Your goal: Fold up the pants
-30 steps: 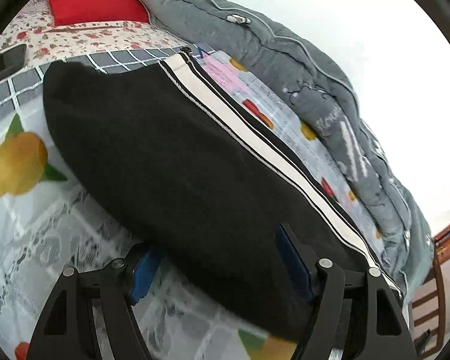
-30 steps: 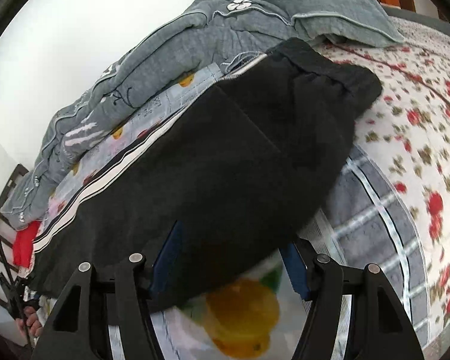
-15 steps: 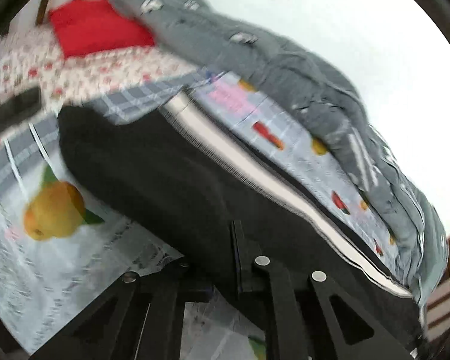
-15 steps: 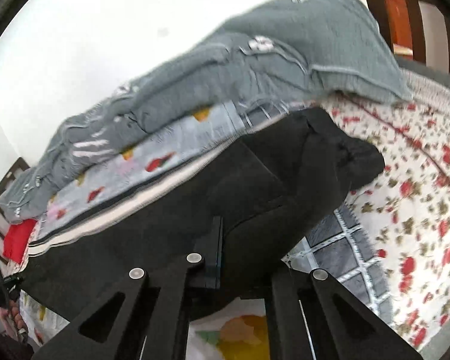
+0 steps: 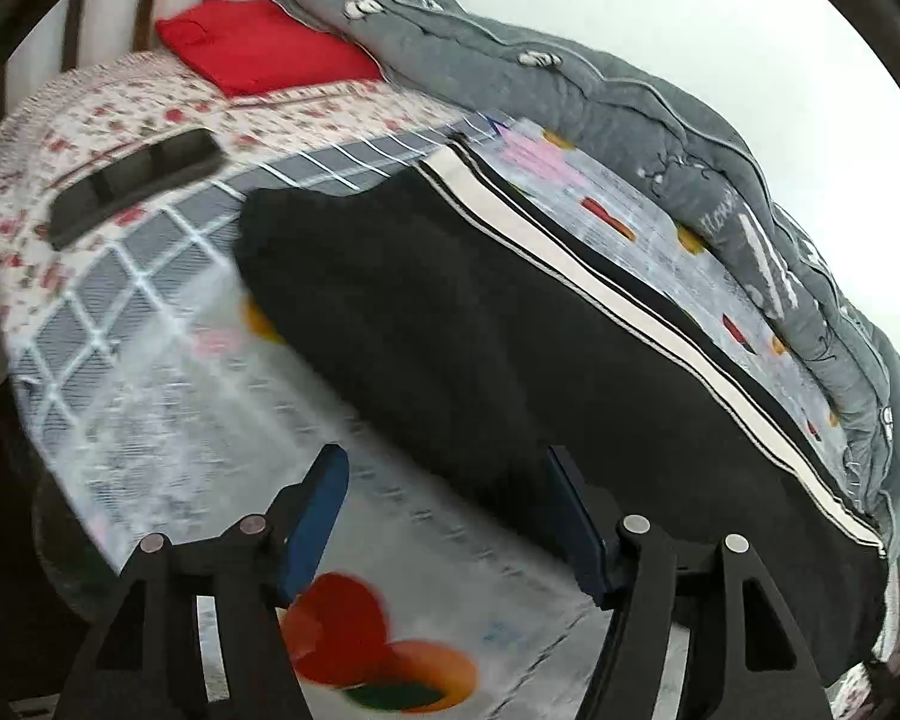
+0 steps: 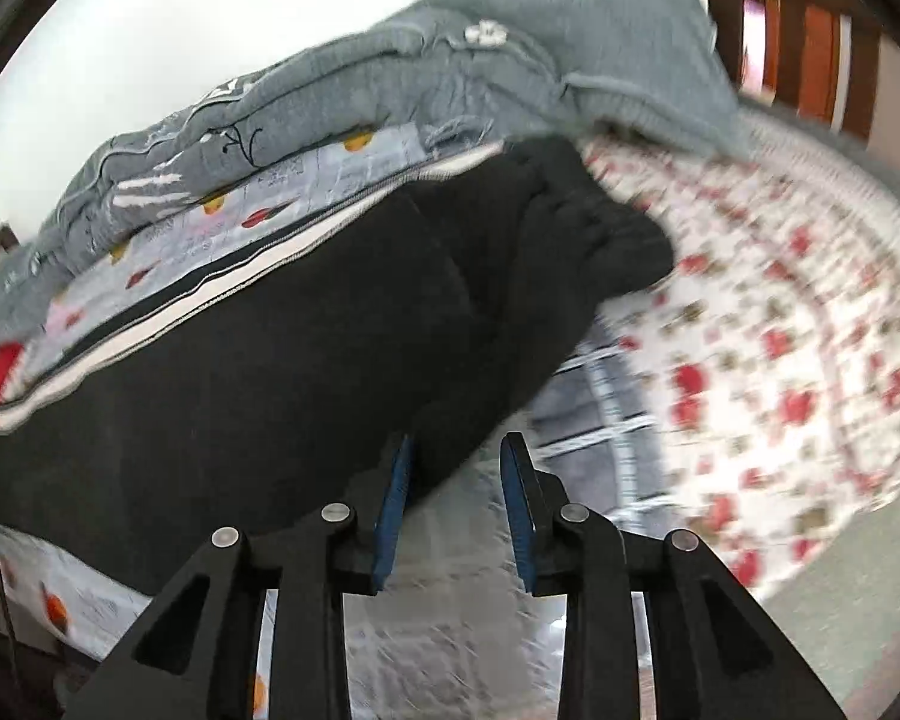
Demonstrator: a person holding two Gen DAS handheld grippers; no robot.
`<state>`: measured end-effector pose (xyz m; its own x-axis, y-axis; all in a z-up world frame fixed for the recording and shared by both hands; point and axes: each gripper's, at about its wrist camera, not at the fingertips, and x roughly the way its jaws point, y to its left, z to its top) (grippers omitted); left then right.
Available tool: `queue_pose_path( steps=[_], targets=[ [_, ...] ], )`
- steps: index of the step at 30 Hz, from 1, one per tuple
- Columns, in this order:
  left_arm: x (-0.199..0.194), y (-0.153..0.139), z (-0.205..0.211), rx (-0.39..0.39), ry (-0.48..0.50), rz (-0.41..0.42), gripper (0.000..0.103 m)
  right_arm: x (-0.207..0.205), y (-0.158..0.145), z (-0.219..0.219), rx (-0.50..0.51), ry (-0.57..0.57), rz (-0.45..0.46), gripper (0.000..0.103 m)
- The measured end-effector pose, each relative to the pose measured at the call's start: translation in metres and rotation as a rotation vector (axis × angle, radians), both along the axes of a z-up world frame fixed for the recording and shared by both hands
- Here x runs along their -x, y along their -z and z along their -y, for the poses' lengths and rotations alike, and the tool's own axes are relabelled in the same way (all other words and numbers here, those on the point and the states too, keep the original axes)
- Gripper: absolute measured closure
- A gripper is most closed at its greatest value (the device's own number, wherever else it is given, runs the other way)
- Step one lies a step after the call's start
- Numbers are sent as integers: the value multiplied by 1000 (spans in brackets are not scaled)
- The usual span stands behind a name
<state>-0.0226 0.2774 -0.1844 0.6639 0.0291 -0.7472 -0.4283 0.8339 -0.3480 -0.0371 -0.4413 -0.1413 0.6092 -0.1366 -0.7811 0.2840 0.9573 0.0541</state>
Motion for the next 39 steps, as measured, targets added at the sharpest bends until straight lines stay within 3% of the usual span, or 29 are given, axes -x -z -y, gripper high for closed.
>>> queue_pose_path(
  steps=[3, 8, 12, 16, 17, 18, 19, 20, 22, 23, 24, 26, 28, 30, 32, 33, 36, 39],
  targets=[
    [15, 1, -14, 46, -5, 32, 39, 13, -19, -5, 54, 7, 45, 73],
    [26, 3, -32, 94, -24, 96, 39, 21, -41, -24, 59, -23, 107, 73],
    [6, 5, -45, 93, -56, 112, 39, 9, -52, -51, 77, -60, 124, 72],
    [-29, 21, -68, 76, -143, 60, 41, -5, -49, -73, 76, -91, 113, 69],
    [-35, 21, -69, 59, -154, 61, 44, -10, -46, -78, 75, -97, 105, 69],
    [-41, 17, -69, 22, -162, 72, 79, -16, -42, -83, 74, -101, 93, 69],
    [-46, 11, -70, -5, -158, 76, 94, -21, -38, -87, 75, -103, 82, 69],
    [-45, 1, -73, 1, -147, 126, 94, -27, -33, -93, 77, -109, 65, 69],
    [-27, -24, -79, 19, -141, 314, 94, -31, -27, -100, 84, -118, 61, 69],
    [-24, -32, -78, -16, -126, 348, 94, -32, -24, -104, 92, -126, 64, 69],
    [-29, -32, -77, -64, -131, 316, 94, -34, -19, -109, 96, -142, 65, 69],
    [-46, -13, -81, -78, -150, 178, 94, -39, -8, -113, 97, -162, 44, 69],
    [-54, 12, -88, -15, -154, 52, 88, -42, -1, -114, 87, -167, 34, 69],
    [-42, 20, -94, 33, -166, 74, 80, -46, 3, -114, 61, -172, 29, 69],
    [-29, 18, -91, 15, -180, 78, 56, -50, 7, -115, 49, -186, 24, 69],
    [-23, 15, -86, -17, -182, 63, 36, -52, 8, -116, 55, -190, 22, 69],
    [-13, 6, -59, -94, -133, 28, 33, -58, 13, -119, 66, -197, 29, 67],
    [0, -13, -19, -165, -45, 80, 33, -68, 28, -120, 95, -207, 5, 54]
  ],
)
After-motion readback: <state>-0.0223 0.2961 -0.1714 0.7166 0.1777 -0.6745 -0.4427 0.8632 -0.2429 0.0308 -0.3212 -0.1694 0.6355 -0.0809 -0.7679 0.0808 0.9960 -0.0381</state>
